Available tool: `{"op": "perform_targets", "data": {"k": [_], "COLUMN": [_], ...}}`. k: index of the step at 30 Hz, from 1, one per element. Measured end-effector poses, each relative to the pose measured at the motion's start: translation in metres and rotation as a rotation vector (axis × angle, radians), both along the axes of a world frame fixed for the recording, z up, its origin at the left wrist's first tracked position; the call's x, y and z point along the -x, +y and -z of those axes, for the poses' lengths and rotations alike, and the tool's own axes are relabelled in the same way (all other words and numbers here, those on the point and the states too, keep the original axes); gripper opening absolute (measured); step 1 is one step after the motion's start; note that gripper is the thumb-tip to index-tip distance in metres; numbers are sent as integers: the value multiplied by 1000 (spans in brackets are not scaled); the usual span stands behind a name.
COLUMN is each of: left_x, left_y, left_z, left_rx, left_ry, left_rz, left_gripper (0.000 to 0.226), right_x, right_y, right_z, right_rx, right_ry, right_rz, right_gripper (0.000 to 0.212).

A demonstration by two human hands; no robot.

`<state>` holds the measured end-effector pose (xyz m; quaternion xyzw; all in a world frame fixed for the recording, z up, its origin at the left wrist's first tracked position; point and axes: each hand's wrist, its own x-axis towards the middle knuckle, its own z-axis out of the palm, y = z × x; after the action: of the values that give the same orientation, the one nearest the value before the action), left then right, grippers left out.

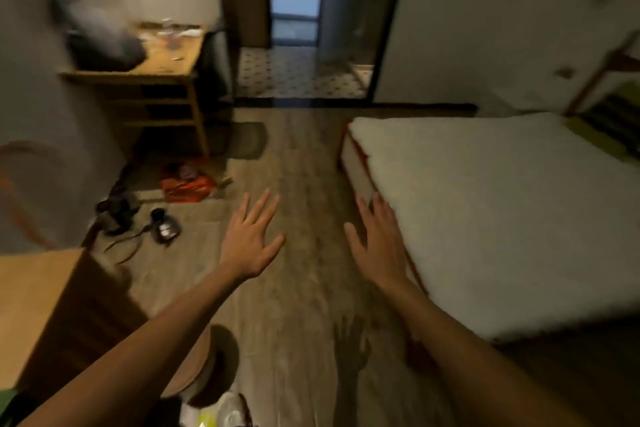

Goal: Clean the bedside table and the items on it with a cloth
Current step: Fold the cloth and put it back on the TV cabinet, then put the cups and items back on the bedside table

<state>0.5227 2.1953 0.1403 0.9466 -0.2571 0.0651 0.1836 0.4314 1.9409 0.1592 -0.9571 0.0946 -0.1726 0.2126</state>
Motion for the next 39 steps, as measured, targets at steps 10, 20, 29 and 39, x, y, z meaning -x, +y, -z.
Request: {"op": "perform_targets", "data": {"k": [10, 20, 29, 39], "left_x": [42, 91, 140, 175], "left_y": [-318, -655, -914, -1183], "left_z": [-66, -91, -107, -52], "left_rx": [52, 111, 150, 59], "left_ry": [-91, -189, -125, -72], "left_rz": [531, 842, 968, 1007], "left_gripper": [74, 72, 71, 73], "right_x": [161, 256, 322, 377], "right_y": [-244, -498, -698, -957], "right_z": [-44, -76, -92, -45], "right_rx": [-26, 60, 41, -38], "right_ry": [-103, -93, -91, -65], "right_rz": [533, 874, 1052, 1101], "right_gripper": [63, 62, 62, 63]}}
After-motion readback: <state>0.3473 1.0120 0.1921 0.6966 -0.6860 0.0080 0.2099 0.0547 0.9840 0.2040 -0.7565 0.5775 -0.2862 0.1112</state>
